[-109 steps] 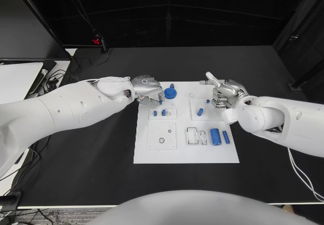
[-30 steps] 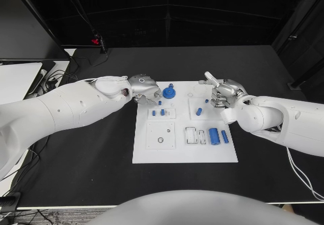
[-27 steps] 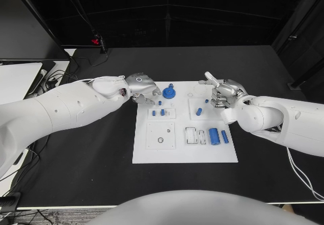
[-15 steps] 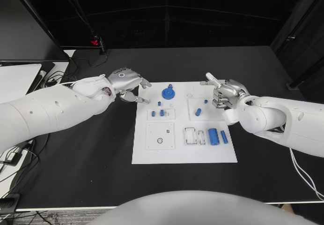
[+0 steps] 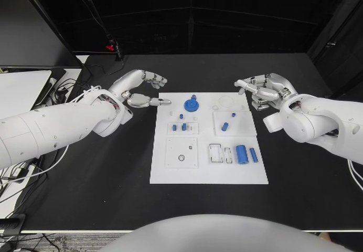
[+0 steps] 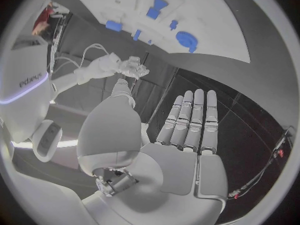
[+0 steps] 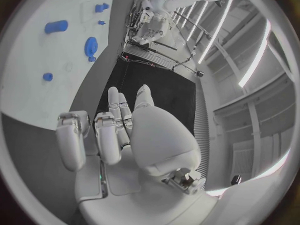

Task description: Assemble the parts on the task board

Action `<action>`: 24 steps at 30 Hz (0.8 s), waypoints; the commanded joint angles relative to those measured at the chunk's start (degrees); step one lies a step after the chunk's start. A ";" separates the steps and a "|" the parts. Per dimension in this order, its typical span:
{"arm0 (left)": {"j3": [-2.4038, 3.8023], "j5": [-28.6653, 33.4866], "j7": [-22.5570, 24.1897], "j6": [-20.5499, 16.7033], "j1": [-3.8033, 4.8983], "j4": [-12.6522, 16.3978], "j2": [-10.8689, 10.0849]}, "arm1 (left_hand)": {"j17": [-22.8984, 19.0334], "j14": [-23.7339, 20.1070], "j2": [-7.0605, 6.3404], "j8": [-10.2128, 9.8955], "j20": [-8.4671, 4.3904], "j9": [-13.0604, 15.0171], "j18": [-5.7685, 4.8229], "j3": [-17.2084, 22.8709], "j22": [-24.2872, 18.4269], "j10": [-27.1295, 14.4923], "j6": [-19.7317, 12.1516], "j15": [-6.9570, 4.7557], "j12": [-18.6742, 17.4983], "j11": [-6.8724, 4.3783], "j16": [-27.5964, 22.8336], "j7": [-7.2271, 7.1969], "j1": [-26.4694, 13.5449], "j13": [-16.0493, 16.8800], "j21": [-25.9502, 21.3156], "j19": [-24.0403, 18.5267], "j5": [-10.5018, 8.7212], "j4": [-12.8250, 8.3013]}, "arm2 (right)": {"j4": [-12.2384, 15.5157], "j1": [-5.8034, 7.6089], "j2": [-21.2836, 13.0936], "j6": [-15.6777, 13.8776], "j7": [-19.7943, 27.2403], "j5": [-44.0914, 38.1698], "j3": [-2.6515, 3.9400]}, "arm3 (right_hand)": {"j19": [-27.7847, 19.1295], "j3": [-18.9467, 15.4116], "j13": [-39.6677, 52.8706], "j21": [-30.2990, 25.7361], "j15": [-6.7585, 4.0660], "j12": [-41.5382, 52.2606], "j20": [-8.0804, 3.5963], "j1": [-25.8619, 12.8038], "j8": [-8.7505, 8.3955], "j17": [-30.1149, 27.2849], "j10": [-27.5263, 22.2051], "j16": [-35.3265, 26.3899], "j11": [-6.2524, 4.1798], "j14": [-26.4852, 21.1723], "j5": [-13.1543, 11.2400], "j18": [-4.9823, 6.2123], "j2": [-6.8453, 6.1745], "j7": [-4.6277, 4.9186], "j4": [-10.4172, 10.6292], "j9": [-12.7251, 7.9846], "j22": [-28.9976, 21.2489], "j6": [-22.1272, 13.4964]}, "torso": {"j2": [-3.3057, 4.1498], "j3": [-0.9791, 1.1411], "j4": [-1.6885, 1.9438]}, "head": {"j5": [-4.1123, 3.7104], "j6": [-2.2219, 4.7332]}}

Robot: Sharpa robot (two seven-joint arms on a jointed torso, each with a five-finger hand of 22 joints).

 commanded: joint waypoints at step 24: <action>0.03 45.19 14.95 10.24 -0.83 6.78 -0.29 | -4.04 -21.35 3.26 0.85 2.58 1.29 -0.37 3.34 -17.05 -17.35 -12.55 3.40 -0.23 3.25 -4.80 3.93 -0.13 2.05 -6.37 -15.15 -1.95 0.10 | -4.57 0.43 4.00 0.97 -18.40 -62.41 -0.09 | 6.14 3.52 -24.08 0.19 -0.44 -19.27 -0.38 11.33 -1.99 15.06 4.27 0.14 -0.10 5.95 -3.55 -0.41 -4.16 -1.98 -0.08 -0.31 15.10 1.49 | 0.10 -0.06 -0.10 | -3.05 2.11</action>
